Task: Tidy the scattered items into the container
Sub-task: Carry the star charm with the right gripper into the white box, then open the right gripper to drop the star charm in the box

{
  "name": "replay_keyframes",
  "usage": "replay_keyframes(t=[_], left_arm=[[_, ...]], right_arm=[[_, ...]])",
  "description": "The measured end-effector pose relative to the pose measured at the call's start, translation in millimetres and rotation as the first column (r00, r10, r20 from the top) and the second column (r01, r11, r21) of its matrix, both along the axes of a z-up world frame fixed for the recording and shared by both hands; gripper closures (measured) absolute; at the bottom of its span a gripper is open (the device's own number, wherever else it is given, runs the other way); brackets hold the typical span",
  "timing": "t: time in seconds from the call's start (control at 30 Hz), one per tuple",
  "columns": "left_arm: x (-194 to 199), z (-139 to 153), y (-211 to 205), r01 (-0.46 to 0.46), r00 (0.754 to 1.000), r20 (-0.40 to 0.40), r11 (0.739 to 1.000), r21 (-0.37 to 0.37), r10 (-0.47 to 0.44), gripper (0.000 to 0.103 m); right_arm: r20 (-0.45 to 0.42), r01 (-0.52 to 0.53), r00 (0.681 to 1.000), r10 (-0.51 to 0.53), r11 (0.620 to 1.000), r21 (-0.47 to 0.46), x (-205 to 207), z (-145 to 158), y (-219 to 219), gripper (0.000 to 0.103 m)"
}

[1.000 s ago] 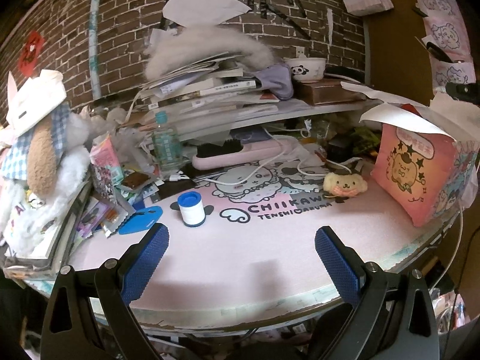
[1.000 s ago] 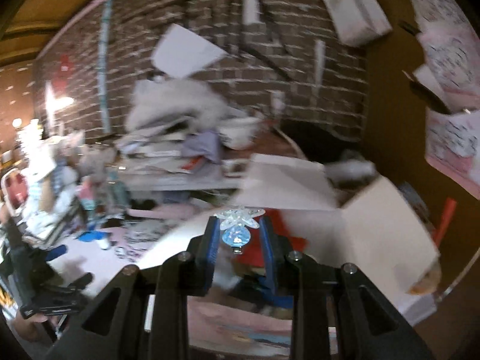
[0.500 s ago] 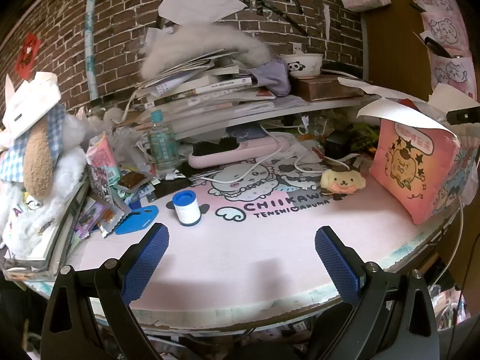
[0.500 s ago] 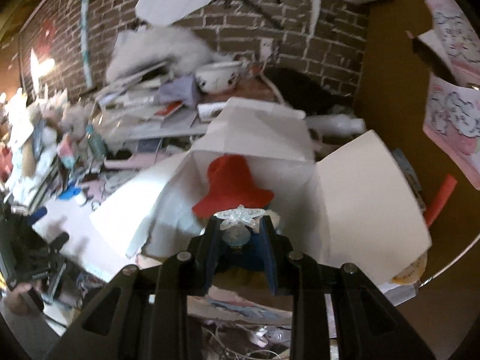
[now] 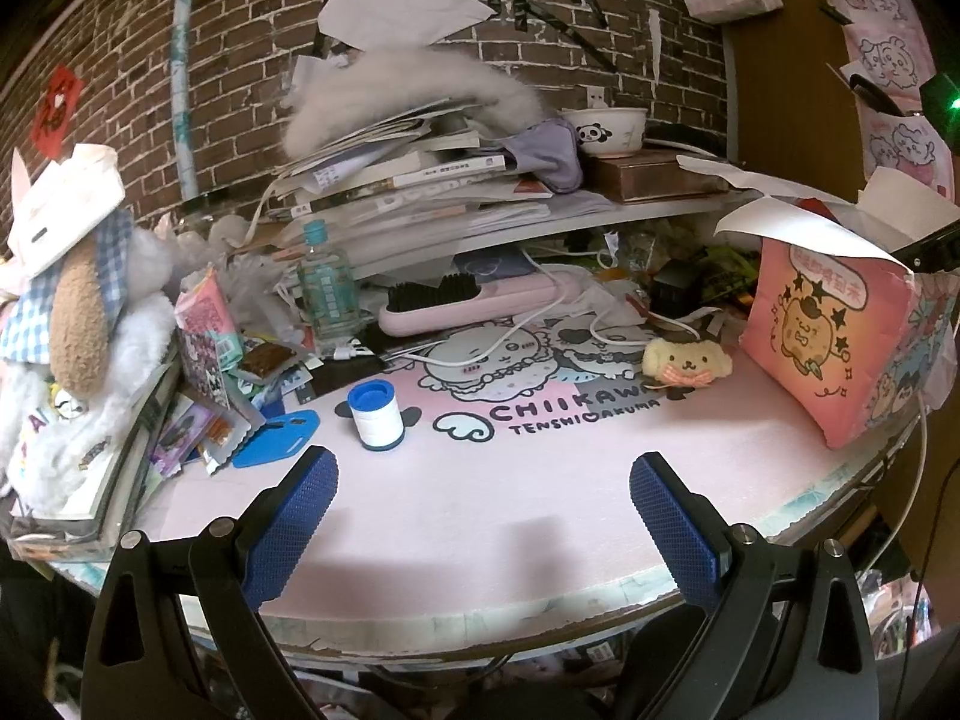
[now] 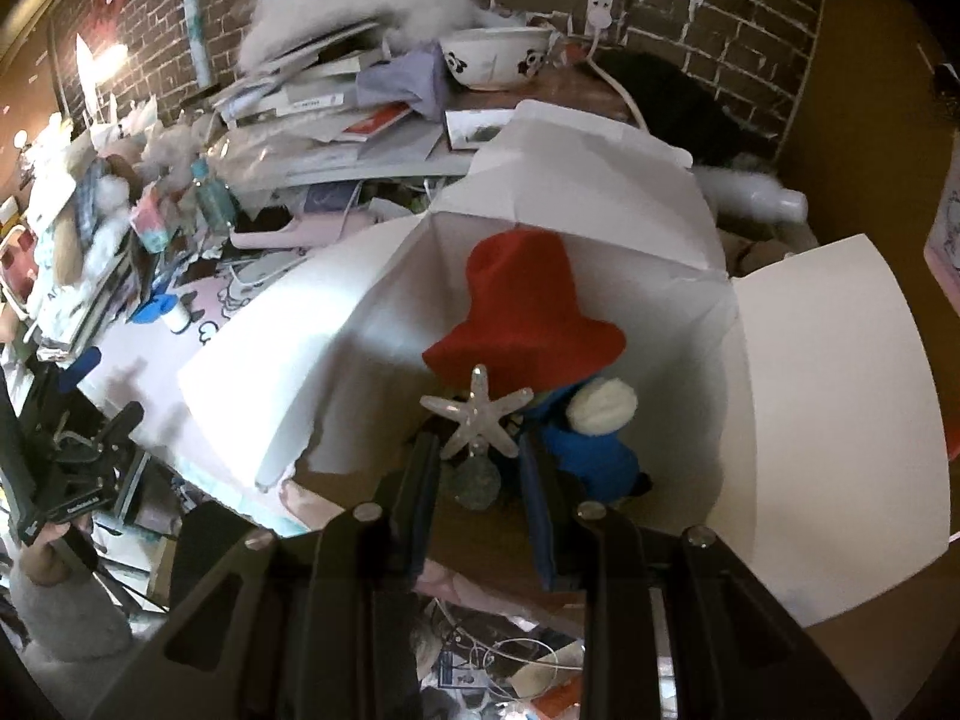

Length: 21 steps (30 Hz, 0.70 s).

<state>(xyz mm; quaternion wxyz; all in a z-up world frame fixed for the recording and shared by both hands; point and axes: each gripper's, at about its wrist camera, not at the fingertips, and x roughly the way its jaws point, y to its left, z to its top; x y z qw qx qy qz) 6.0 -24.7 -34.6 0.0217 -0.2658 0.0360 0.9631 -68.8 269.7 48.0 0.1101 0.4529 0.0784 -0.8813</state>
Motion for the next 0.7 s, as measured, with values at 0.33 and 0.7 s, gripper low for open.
replay_keyframes(t=[0.33,0.7], left_arm=[[1.0,0.7,-0.6,0.001,1.000,0.001,1.000,-0.001,-0.001,0.005],[1.6,1.3,-1.1,0.001,1.000,-0.001,1.000,0.001,-0.001,0.005]], right_arm=[[-0.029,0.018,0.999,-0.017,0.999,0.031,2.0,4.3,-0.9,0.065],[-0.132,0.017,0.991,-0.014,1.000,0.026,14.1,24.4,-3.0,0.048]])
